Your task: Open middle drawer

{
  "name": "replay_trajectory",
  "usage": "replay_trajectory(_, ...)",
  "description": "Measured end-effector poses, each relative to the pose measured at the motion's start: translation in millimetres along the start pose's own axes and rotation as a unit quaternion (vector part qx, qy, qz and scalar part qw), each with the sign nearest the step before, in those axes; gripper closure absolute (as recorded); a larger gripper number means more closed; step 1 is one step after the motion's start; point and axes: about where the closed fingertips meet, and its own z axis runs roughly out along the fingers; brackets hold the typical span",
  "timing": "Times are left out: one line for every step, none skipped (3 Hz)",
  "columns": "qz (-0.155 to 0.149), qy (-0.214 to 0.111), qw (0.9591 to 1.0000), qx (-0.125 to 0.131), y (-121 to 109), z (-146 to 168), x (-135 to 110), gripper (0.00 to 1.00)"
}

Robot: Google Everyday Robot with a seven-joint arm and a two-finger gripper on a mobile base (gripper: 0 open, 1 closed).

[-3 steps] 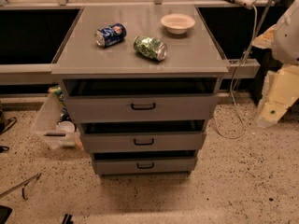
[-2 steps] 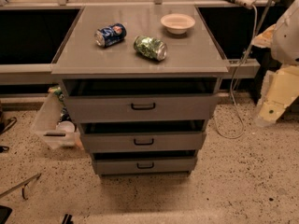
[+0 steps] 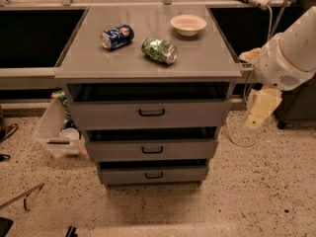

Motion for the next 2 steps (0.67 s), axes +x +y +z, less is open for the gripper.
replay_trajectory(0.0,-0.047,0.9989,-0.001,-8,66,6,0.0)
replay_trajectory(0.037,-0.086,0.9954,-0.02,3,126,21,0.0)
